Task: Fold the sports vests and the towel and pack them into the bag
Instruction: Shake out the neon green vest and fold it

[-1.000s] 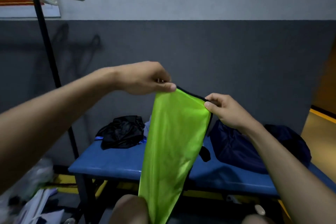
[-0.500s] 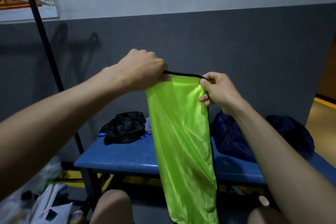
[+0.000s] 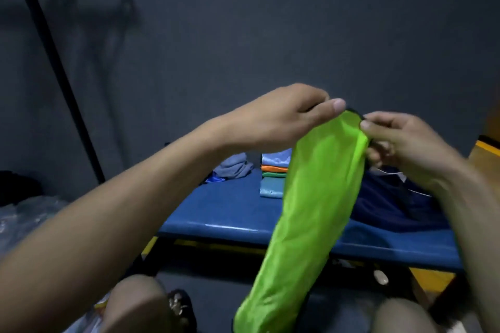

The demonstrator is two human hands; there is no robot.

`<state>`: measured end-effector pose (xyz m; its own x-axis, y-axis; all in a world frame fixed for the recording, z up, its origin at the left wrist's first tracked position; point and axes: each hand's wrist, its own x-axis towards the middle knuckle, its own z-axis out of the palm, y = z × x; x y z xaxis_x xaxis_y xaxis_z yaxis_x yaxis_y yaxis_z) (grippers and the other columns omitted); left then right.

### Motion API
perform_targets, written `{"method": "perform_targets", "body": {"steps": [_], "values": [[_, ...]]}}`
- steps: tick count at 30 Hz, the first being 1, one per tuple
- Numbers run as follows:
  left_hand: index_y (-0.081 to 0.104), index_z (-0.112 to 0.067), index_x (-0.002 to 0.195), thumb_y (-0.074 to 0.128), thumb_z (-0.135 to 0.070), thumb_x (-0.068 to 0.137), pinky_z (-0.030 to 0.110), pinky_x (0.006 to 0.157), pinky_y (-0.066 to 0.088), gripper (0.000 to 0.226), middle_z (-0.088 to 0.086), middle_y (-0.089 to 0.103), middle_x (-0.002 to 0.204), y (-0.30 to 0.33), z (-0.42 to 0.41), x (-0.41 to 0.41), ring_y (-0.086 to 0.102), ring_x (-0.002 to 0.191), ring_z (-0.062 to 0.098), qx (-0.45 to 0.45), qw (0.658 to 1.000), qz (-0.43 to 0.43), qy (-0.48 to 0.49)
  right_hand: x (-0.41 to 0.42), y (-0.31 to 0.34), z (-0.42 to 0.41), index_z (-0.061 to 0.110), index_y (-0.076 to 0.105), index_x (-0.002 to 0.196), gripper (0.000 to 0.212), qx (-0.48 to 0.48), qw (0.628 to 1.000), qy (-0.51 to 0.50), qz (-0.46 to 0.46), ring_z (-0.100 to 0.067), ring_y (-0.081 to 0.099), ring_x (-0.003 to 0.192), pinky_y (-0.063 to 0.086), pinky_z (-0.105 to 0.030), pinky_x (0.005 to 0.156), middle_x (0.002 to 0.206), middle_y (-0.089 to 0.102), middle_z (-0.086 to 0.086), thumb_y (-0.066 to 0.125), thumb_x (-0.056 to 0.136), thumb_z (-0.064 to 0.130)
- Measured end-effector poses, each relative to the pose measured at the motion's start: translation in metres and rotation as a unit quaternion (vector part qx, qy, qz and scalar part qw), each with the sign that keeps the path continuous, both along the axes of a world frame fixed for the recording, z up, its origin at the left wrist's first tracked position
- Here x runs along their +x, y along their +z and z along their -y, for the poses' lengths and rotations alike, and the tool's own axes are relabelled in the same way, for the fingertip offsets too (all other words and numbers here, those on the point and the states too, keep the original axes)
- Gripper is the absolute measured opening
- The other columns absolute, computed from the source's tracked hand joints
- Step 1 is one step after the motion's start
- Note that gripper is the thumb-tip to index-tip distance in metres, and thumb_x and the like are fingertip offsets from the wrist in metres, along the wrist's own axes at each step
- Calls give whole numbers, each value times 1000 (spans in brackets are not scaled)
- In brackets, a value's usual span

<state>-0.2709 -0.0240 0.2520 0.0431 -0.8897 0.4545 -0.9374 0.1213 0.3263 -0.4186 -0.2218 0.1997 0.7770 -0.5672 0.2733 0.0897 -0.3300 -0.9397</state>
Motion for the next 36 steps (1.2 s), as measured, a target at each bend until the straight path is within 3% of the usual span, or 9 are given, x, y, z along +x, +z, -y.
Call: {"method": "perform_targets", "body": {"steps": [6, 11, 15, 20, 25, 29, 33, 34, 36], "values": [[50, -6, 83, 39, -28, 111, 27, 46, 39, 37, 9, 39, 66, 1, 12, 72, 42, 51, 15, -151, 949, -272, -52, 95, 105, 19, 22, 65, 87, 9, -143, 988, -32, 51, -5, 47, 41, 38, -18, 38, 61, 54, 3, 70, 93, 18], [52, 8, 90, 44, -33, 109, 35, 55, 37, 47, 10, 43, 75, -57, 0, 190, 42, 62, 20, -186, 936, -262, 143, 270, 62, 15, 24, 65, 90, 11, -226, 974, 12, -11, -2, 51, 41, 43, -20, 39, 63, 59, 6, 71, 95, 16], [54, -8, 82, 48, -38, 104, 37, 64, 35, 38, -4, 48, 70, -171, -15, 271, 43, 66, 15, -90, 921, -227, 303, 378, -71, 12, 21, 60, 81, 24, -175, 979, 70, -74, -7, 54, 38, 42, -22, 37, 51, 58, 8, 69, 94, 4], [46, -15, 77, 46, -38, 105, 40, 65, 33, 36, 1, 51, 71, -286, -41, 325, 53, 78, 31, 87, 868, -237, 429, 449, -196, -5, 16, 64, 86, 18, -125, 977, 116, -128, -13, 60, 47, 53, -27, 51, 67, 62, 7, 71, 92, 1], [42, -17, 78, 40, -40, 106, 39, 70, 38, 37, 3, 53, 80, -309, -71, 365, 54, 85, 30, 232, 816, -219, 482, 493, -250, -34, 18, 63, 87, 15, -126, 971, 144, -146, -18, 64, 51, 53, -30, 55, 74, 64, 7, 73, 92, 7], [53, -13, 109, 47, -39, 103, 46, 93, 47, 27, 12, 54, 121, -302, -73, 369, 51, 113, 35, 294, 776, -132, 542, 502, -260, -47, 14, 68, 94, 6, -173, 959, 170, -149, -21, 73, 64, 58, -36, 63, 81, 68, 7, 74, 92, 12], [54, -20, 127, 60, -38, 98, 46, 95, 46, 35, 4, 46, 125, -295, -32, 344, 46, 117, 30, 153, 894, -81, 414, 486, -247, -43, 13, 70, 117, 29, -218, 949, 183, -137, -12, 66, 90, 53, -27, 86, 116, 68, -2, 76, 89, 12], [55, -23, 129, 61, -41, 97, 45, 97, 45, 36, 3, 47, 127, -297, -22, 337, 46, 119, 29, 182, 909, -91, 363, 475, -240, -39, 14, 69, 120, 32, -218, 950, 185, -129, -6, 64, 82, 52, -23, 84, 118, 66, -2, 75, 89, 12], [54, -27, 131, 59, -48, 97, 46, 100, 45, 40, 1, 46, 133, -301, -6, 328, 43, 124, 29, 305, 888, -80, 335, 444, -226, -24, 15, 68, 122, 32, -219, 952, 179, -118, 6, 58, 64, 45, -12, 73, 114, 64, 4, 73, 91, 12]]}}
